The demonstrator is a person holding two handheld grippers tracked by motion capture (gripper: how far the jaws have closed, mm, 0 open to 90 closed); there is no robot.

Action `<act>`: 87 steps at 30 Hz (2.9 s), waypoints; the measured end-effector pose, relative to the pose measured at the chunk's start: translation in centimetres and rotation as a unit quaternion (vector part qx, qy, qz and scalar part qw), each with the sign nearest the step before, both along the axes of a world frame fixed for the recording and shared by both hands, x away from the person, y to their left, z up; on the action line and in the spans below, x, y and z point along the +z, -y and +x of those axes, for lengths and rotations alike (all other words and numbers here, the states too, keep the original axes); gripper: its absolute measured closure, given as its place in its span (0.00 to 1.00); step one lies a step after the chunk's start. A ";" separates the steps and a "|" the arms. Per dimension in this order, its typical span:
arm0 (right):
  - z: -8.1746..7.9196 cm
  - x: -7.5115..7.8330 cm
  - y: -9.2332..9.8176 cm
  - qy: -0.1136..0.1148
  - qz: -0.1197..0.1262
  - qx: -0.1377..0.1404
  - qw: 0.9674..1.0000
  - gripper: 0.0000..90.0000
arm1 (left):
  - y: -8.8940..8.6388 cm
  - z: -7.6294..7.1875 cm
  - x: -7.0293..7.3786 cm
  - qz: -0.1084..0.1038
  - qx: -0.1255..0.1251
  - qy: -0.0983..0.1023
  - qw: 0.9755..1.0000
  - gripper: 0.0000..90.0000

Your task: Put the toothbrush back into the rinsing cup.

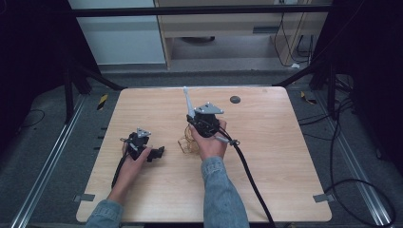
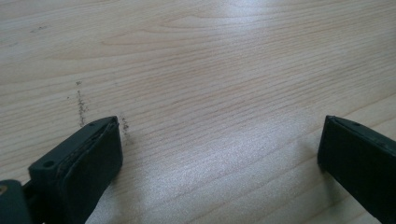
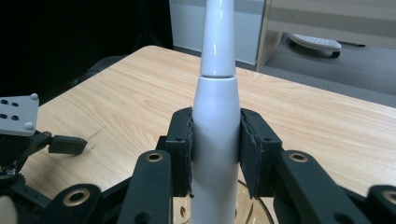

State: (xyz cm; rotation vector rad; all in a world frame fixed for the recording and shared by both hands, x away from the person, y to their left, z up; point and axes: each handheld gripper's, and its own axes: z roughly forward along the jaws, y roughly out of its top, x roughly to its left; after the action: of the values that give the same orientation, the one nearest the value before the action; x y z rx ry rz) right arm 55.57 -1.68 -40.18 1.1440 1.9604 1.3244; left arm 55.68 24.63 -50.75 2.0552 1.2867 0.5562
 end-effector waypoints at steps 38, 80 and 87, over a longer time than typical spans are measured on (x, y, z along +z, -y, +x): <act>0.1 -1.8 -0.9 -0.036 -0.066 0.007 0.997 0.74 | 0.0 0.0 0.0 0.000 -0.001 0.000 1.000 0.00; 0.4 -1.8 -1.3 -0.041 -0.072 0.008 0.997 0.70 | -0.1 0.0 0.0 0.001 -0.004 0.000 1.000 0.00; 0.2 -1.7 -1.2 -0.038 -0.072 0.007 0.997 0.65 | -0.1 0.0 0.0 0.000 -0.004 0.000 1.000 0.00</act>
State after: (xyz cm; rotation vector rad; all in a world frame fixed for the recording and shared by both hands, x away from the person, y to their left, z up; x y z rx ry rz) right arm 55.79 -0.45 -41.86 1.1277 2.0862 1.1411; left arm 55.67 24.73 -50.75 2.0605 1.2771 0.5532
